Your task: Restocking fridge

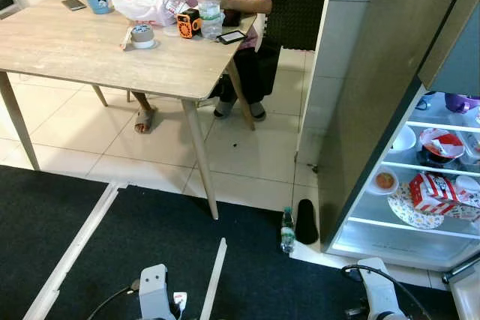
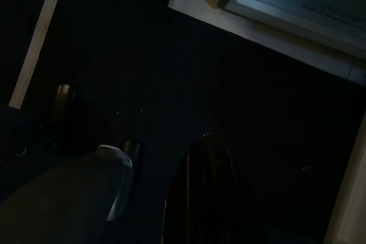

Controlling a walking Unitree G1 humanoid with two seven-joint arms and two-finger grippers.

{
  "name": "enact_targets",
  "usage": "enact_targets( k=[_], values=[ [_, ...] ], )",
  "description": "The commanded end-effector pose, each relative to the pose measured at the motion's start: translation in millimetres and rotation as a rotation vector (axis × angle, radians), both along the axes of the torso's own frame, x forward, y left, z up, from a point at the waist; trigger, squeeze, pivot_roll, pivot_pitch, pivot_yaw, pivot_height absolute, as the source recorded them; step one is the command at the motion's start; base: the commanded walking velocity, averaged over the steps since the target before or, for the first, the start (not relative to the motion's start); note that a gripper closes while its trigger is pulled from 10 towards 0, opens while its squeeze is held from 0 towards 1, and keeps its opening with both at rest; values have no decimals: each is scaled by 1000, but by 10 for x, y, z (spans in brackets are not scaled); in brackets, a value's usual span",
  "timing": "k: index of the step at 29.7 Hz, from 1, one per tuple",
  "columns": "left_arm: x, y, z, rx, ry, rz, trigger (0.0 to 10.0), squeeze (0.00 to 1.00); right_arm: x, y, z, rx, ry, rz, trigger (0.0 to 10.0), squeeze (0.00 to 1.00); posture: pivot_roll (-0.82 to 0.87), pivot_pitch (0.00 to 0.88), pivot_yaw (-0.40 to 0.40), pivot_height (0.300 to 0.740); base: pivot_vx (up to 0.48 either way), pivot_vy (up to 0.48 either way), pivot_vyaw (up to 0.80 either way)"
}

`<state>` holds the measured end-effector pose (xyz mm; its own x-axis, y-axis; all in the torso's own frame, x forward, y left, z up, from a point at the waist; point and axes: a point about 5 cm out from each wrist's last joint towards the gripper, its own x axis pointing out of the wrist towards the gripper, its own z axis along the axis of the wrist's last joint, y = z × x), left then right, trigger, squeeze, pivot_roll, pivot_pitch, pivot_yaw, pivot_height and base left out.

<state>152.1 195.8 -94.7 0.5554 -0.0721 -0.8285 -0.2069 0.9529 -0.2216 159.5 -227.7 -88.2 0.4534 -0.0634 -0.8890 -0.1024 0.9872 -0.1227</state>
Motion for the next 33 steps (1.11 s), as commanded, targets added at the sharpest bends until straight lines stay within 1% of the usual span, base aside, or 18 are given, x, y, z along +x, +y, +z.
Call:
enact_targets(
  k=[1, 7, 10, 15, 18, 21, 23, 26, 28, 31, 33],
  values=[
    [-50, 22, -17, -1, 20, 5, 10000, 0, -36, -7, -13, 1, 12, -3, 10000, 0, -45, 0, 5, 740, 0, 0, 0],
    [-25, 5, -10, -9, 8, 16, 10000, 0, -39, -15, -12, -1, 12, 1, 10000, 0, -37, 0, -5, 740, 0, 0, 0],
    [-82, -9, -32, -14, 20, 17, 10000, 0, -69, -26, -21, -6, 21, 8, 10000, 0, -37, 0, -7, 740, 0, 0, 0],
    [-133, 2, -48, -15, 31, 22, 10000, 0, -76, -32, -22, -9, 24, 11, 10000, 0, -37, 0, -7, 740, 0, 0, 0],
    [-163, 10, -58, -15, 38, 31, 10000, 0, -80, -73, -15, -22, 23, 4, 10000, 0, -40, 0, -6, 740, 0, 0, 0],
    [-172, 22, -59, -6, 45, 16, 10000, 0, -30, -109, 14, -25, 7, -11, 10000, 0, -39, 0, -11, 740, 0, 0, 0],
    [-152, 50, -49, 3, 39, 24, 10000, 0, -14, -121, 24, -31, 4, -10, 10000, 0, -33, 0, -19, 740, 0, 0, 0],
    [-122, 132, -24, 9, 24, 58, 10000, 0, 18, -145, 43, -38, -5, -13, 10000, 0, -43, 0, 7, 740, 0, 0, 0],
    [-137, 157, -24, 19, 29, 37, 10000, 0, 15, -139, 40, -36, -9, -26, 10000, 0, -46, 0, 22, 740, 0, 0, 0],
    [-150, 205, -19, 27, 29, 43, 10000, 0, -11, -103, 20, -27, -6, -35, 10000, 0, -41, 0, 27, 740, 0, 0, 0],
    [-140, 290, 2, 44, 22, 69, 10000, 0, -85, -28, -29, -20, 21, -11, 10000, 0, -28, 0, 42, 740, 0, 0, 0]
  ],
)
